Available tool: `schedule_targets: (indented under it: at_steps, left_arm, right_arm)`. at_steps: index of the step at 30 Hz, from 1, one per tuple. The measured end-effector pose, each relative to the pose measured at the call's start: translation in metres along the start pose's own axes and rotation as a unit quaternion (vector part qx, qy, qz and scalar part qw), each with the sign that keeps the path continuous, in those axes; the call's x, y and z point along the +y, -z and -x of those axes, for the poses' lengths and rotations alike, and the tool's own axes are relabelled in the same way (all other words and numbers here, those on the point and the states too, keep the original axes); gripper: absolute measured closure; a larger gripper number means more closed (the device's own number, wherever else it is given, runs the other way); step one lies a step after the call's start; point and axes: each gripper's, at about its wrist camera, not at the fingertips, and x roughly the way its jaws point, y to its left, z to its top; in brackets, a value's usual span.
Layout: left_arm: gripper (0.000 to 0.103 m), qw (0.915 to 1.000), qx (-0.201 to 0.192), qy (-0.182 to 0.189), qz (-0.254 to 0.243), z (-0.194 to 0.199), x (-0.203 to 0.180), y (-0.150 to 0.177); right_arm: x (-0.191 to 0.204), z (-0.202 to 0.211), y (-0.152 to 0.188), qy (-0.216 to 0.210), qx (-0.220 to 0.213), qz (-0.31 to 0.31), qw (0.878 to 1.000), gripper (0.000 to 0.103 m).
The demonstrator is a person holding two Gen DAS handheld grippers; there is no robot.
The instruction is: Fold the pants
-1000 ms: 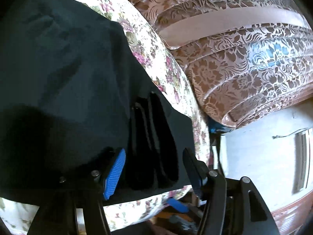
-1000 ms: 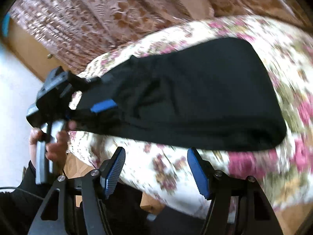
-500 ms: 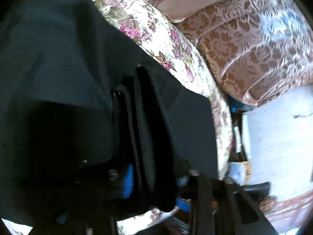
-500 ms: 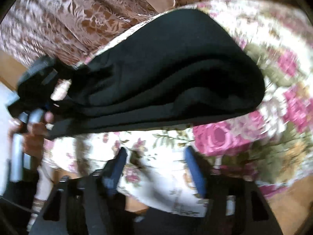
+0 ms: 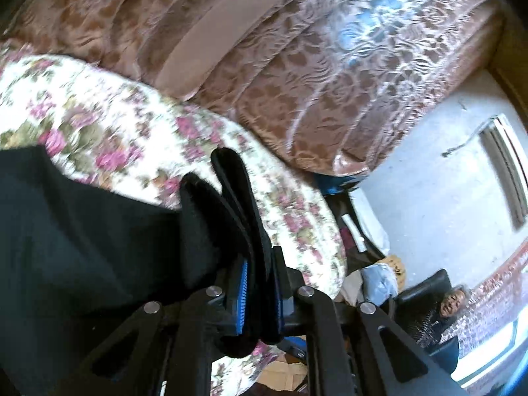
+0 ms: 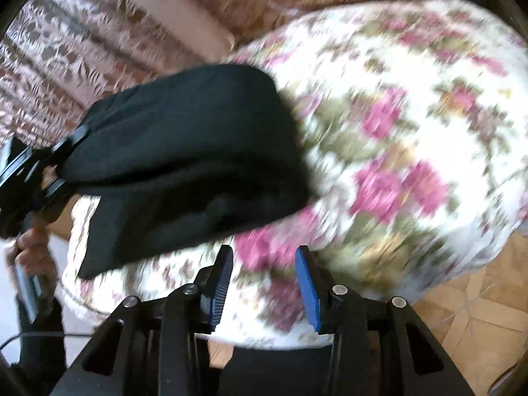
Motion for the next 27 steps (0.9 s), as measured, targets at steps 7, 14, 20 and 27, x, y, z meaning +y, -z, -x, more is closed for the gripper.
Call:
schedule_targets:
  at_steps: [7, 14, 20, 27]
  left_arm:
    - [0.092, 0.9997, -0.016, -0.001, -0.018, 0.019, -0.001, 0.004]
    - [0.092, 0.9909, 0.021, -0.127, 0.039, 0.006, 0.077, 0.040]
    - [0.092, 0.9892, 0.020, -0.134, 0.057, 0.004, 0.103, 0.065]
    - [0.071, 0.9944, 0.029, -0.079, 0.064, 0.013, 0.100, 0.062]
  right_arm:
    - [0.020, -0.025, -0.037, 0.073, -0.025, 0.023, 0.997, 0.049]
    - [0.022, -0.045, -0.031, 0.102, -0.016, 0.054, 0.993, 0.079]
    - [0.025, -0.041, -0.030, 0.098, 0.011, 0.090, 0.991, 0.065]
    - [0.010, -0.003, -0.038, 0.080, 0.046, 0.134, 0.987, 0.040]
